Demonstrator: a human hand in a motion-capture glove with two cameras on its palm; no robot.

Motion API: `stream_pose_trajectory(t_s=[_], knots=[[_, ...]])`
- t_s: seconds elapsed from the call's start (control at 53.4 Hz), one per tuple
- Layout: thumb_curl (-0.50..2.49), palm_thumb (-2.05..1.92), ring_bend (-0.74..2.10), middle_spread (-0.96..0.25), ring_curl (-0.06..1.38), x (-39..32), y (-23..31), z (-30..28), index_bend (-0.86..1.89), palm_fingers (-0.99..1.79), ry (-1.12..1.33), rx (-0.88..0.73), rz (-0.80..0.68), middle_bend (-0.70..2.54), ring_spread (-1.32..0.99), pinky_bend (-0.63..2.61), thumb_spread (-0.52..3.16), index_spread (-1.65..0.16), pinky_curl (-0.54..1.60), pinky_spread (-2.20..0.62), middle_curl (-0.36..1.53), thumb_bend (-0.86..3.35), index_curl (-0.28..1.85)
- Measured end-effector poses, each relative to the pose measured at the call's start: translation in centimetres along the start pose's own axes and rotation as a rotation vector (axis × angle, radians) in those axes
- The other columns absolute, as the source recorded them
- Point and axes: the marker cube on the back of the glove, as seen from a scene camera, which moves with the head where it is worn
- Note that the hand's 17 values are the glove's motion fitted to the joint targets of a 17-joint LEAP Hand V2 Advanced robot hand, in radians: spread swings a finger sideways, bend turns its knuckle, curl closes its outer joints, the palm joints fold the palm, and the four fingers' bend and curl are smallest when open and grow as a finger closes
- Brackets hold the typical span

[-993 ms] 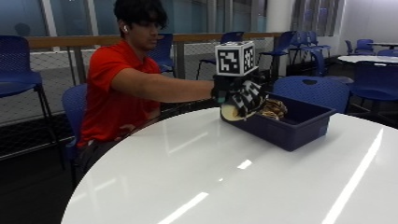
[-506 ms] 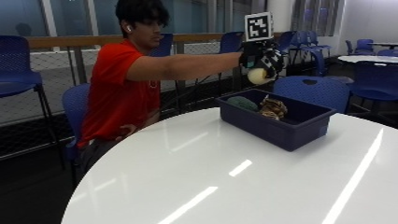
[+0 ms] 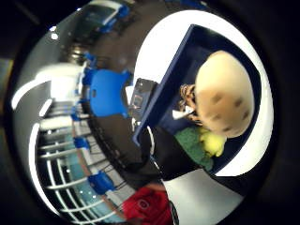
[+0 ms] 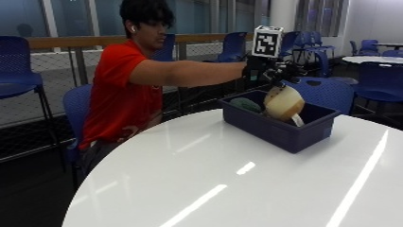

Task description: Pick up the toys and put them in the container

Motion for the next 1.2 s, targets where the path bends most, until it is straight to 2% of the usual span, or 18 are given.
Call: stream_pose_trajectory(t_s=[0.15, 0.337, 0.599, 0.824, 1.199], knots=[[0.66, -0.02, 0.37, -0.14, 0.41, 1.8, 1.6, 0.9, 0.02, -0.29, -0.014, -0.001, 0.039, 0.14, -0.09, 1.23, 1.04, -0.32, 0.45, 0.02, 0.57, -0.07, 0.42], [0.51, -0.08, 0.31, -0.08, 0.38, 6.6, 4.8, 3.1, 0.07, -0.25, 0.074, 0.035, 0.134, 0.13, 0.0, 1.21, 1.06, -0.31, 0.42, 0.09, 0.48, -0.07, 0.31], [0.36, -0.13, 0.25, -0.07, 0.37, 12.2, 9.7, 8.1, 0.11, -0.22, -0.01, -0.011, 0.227, 0.14, 0.03, 1.06, 1.02, -0.32, 0.36, 0.12, 0.4, -0.1, 0.25], [0.28, -0.12, 0.2, -0.07, 0.36, 16.5, 12.6, 9.3, 0.11, -0.2, 0.096, -0.002, 0.285, 0.14, 0.03, 0.96, 1.0, -0.32, 0.33, 0.12, 0.35, -0.09, 0.22], [0.21, -0.11, 0.18, -0.07, 0.35, 21.0, 17.5, 10.4, 0.12, -0.17, 0.016, 0.017, 0.388, 0.15, 0.01, 0.88, 0.99, -0.33, 0.31, 0.11, 0.3, -0.09, 0.2]])
